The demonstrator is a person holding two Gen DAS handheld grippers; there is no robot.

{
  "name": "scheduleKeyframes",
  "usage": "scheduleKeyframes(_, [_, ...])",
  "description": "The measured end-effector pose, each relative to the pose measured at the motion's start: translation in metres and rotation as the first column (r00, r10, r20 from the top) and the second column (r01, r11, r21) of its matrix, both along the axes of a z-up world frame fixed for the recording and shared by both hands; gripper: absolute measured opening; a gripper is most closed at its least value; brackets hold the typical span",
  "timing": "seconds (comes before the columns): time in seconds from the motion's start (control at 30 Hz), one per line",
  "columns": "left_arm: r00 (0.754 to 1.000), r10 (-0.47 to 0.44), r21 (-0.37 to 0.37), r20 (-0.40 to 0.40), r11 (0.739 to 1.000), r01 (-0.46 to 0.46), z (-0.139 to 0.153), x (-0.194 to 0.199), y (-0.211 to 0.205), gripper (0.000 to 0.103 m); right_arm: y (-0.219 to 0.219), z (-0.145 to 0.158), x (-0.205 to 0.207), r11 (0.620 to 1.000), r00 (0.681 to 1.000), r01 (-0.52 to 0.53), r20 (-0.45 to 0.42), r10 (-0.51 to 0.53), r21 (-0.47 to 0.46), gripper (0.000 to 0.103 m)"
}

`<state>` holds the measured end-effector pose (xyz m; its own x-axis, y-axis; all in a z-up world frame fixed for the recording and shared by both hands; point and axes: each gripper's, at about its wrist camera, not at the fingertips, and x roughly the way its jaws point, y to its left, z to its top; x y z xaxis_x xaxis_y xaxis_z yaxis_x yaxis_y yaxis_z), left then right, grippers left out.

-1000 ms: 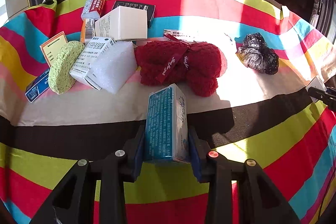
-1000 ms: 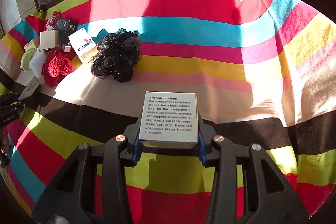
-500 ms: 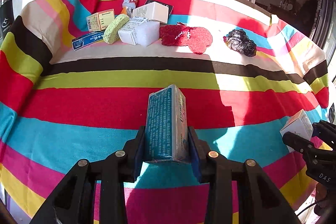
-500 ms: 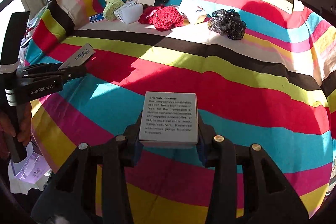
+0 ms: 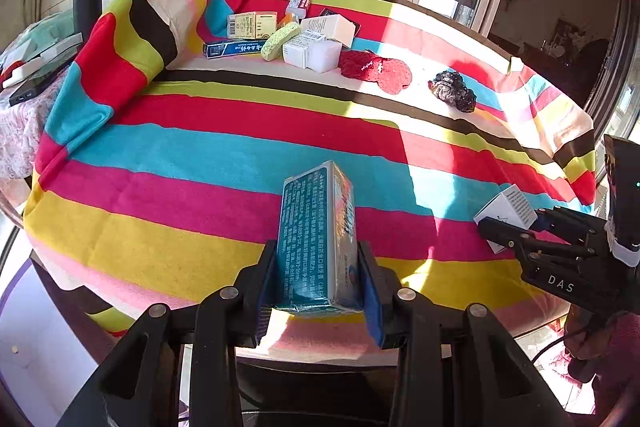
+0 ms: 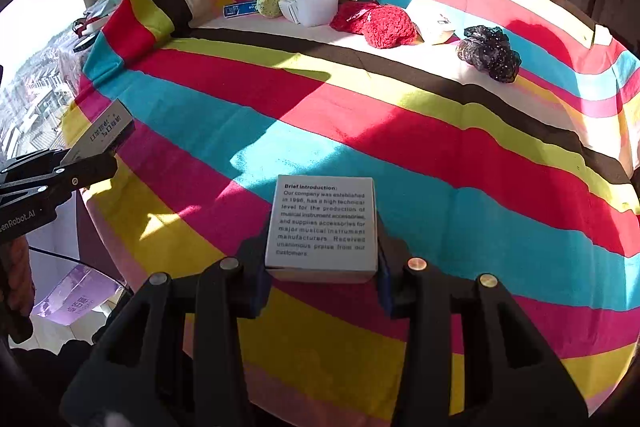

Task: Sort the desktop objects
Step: 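Carry the teal box in the left tool while the right tool carries a white box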

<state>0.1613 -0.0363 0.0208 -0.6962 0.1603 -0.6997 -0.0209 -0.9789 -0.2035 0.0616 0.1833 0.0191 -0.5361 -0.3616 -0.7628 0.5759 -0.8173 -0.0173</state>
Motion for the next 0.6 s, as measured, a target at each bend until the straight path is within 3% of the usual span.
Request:
scheduleKeyframes(0.13, [0.999, 0.034, -0.006, -0.030, 0.999, -0.034, 0.012, 0.019, -0.002, 0.038, -0.023, 0.003, 0.016, 0.998, 0.997, -0.070, -0.023, 0.070, 0.008, 0.045])
scheduleKeyframes(0.37, [0.973, 0.228, 0.035, -0.041, 0.973, -0.227, 0.017, 0.058, -0.062, 0.038, -0.072, 0.003, 0.046, 0.972, 0.971, -0.235, -0.033, 0.235, 0.026, 0.045])
scheduleKeyframes(0.47, [0.943, 0.330, 0.056, -0.029, 0.943, -0.328, 0.016, 0.079, -0.095, 0.038, -0.109, 0.001, 0.066, 0.932, 0.932, -0.360, -0.034, 0.361, 0.041, 0.045])
scheduleKeyframes(0.6, [0.893, 0.450, 0.045, -0.013, 0.892, -0.449, 0.013, 0.106, -0.136, 0.038, -0.160, 0.002, 0.096, 0.839, 0.839, -0.544, -0.020, 0.544, 0.011, 0.045])
